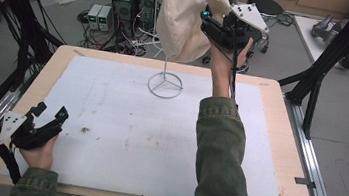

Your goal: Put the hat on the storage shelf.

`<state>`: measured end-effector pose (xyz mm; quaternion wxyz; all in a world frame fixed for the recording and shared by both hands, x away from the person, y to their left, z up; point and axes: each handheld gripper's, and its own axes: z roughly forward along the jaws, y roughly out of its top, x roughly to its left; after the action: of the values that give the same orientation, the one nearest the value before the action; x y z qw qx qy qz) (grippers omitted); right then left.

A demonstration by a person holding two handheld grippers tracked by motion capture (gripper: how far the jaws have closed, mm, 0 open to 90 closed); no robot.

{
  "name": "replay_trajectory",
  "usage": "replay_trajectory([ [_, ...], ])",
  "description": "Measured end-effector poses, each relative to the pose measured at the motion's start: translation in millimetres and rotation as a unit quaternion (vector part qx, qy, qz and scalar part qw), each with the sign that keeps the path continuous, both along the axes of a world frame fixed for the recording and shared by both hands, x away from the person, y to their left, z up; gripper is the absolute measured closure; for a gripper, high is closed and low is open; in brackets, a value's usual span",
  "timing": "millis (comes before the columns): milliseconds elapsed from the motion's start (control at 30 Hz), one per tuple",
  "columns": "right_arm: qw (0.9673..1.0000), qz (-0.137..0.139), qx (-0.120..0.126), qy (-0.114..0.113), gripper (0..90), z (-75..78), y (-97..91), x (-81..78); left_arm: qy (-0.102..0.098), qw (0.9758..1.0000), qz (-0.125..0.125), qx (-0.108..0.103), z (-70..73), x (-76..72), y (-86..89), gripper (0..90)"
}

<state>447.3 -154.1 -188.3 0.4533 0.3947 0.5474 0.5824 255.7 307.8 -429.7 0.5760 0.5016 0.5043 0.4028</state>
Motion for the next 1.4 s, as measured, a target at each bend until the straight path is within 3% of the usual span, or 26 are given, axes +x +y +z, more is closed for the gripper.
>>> replay_trajectory([
  [433,0.9998,0.0,0.018,-0.012,18.5,-5.6,-13.7,-9.1,0.002,1.0,-0.002,0.004,-0.5,0.9,-1.0,23.8],
  [733,0.9986,0.036,0.039,0.004,11.5,-29.1,-22.4,-37.4,0.002,1.0,-0.003,0.008,-0.4,0.8,-2.9,23.8],
  [833,0.9992,0.032,0.024,-0.001,11.5,-40.6,-24.2,-45.1,0.003,1.0,-0.003,0.009,-0.4,0.7,-3.4,23.8],
  [1067,0.999,0.039,0.022,0.007,11.4,-56.5,-33.5,-54.0,0.005,0.9999,-0.007,0.009,-1.3,2.5,-4.2,23.8],
  [1167,0.9993,0.035,0.006,0.009,11.4,-62.0,-38.2,-60.0,0.004,0.9999,-0.006,0.01,-1.0,1.9,-4.1,23.8],
  [1400,0.9992,0.035,-0.005,0.016,11.4,-70.3,-53.1,-75.4,0.004,0.9999,-0.007,0.011,-0.8,2.2,-3.9,23.8],
])
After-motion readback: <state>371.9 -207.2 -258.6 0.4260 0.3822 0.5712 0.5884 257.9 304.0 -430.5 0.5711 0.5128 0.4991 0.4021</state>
